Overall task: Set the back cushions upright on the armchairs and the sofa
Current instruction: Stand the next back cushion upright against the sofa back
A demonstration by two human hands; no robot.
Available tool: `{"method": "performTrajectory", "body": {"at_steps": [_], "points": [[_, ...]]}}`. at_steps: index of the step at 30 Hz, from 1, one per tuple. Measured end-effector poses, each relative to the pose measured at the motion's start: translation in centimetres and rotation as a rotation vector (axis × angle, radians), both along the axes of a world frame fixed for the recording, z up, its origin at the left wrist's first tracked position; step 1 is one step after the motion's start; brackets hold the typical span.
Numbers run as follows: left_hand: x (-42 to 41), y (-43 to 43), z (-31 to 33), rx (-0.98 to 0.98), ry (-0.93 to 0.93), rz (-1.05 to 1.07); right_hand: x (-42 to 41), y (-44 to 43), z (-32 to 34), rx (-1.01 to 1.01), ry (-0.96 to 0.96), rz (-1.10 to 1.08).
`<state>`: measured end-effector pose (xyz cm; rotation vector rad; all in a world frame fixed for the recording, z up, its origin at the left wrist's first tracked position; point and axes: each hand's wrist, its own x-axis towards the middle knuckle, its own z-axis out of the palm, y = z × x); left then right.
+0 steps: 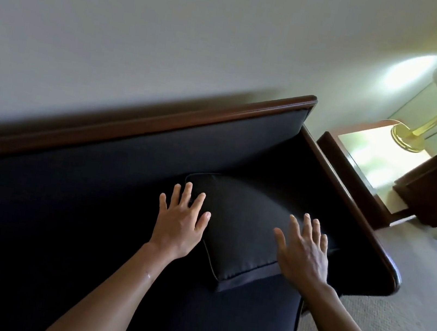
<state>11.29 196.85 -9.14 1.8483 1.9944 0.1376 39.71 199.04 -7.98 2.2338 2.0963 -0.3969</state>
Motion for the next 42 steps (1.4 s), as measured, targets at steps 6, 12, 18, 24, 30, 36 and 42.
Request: {"method": "performTrajectory", "body": {"at_steps": [6,12,18,24,30,36,42], "points": [[3.0,4.7,-6.3,-0.204,-0.369,0.366,3.7,7.4,-5.3,-0.131,0.008,-0.033],[5.5,7.4,-11.2,-0.356,-0.494,0.745,7.7,14.6,-12.8,-0.260,-0.020,-0.032],[7.9,9.7,-14.3,-0.327,-0.453,0.996,11.3,20.6,-18.5,-0.303,-0.060,0.005],[8.4,10.0,-17.0,-0.265,-0.298,1.069,12.7,24.2,-22.3,-0.272,-0.024,-0.019],[8.4,9.7,-18.1,-0.206,-0.415,1.238,12.0,26.1,-24.7,-0.231,0.019,-0.200],[7.2,9.4,-18.3,-0.121,-0.695,1.382,12.0,26.8,-24.1,-0.202,0.023,-0.303],[7.0,6.3,-15.5,0.065,-0.833,1.337,12.0,23.8,-19.2,0.008,0.117,-0.305]]}}
